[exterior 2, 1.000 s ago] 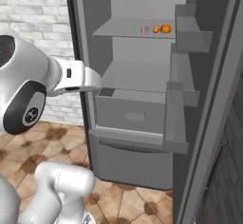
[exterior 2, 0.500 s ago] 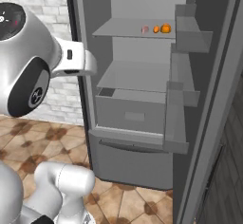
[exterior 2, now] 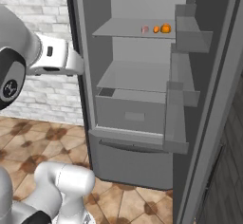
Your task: Open the fridge, remove the orange, carrot, and steak, and place them on any counter.
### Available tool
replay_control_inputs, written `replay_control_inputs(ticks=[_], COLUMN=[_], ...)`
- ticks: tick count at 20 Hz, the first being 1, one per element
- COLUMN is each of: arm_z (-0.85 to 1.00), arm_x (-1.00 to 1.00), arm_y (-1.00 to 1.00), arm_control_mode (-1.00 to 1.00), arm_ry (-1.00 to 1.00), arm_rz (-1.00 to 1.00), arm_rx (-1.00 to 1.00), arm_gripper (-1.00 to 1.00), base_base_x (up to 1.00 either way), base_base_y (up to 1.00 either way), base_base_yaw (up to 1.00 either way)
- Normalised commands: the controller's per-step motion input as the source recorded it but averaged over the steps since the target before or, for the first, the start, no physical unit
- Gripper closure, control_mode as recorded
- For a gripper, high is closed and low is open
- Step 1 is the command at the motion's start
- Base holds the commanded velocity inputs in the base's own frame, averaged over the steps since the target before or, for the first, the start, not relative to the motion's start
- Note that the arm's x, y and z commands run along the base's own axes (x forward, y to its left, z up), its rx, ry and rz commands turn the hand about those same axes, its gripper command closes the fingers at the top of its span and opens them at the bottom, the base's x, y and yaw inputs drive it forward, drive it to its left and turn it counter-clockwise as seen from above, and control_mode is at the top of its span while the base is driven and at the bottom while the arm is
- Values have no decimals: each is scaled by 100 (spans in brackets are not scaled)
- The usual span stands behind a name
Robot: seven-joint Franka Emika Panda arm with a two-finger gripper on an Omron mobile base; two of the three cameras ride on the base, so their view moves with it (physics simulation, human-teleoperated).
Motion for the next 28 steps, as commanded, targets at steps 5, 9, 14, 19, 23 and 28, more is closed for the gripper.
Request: replay_control_inputs(ticks=[5,9,14,19,23,28], arm_z=[0,0,0,0,0,0], arm_x=[-5,0,-3,0,0,0], arm_y=[22,1,0,0,0,0], arm_control_mode=[-100,-100,-100,-100,-100,-100], arm_ry=[0,0,0,1,0,0], arm_rz=[-17,-7,-1,0,0,0], arm_rx=[0,0,0,0,0,0], arm_gripper=[-100,-100,-100,-100,-100,-100], base_base_x=[0,0,0,0,0,0], base_base_y=[0,0,0,0,0,0], base_base_yaw=[0,0,0,0,0,0])
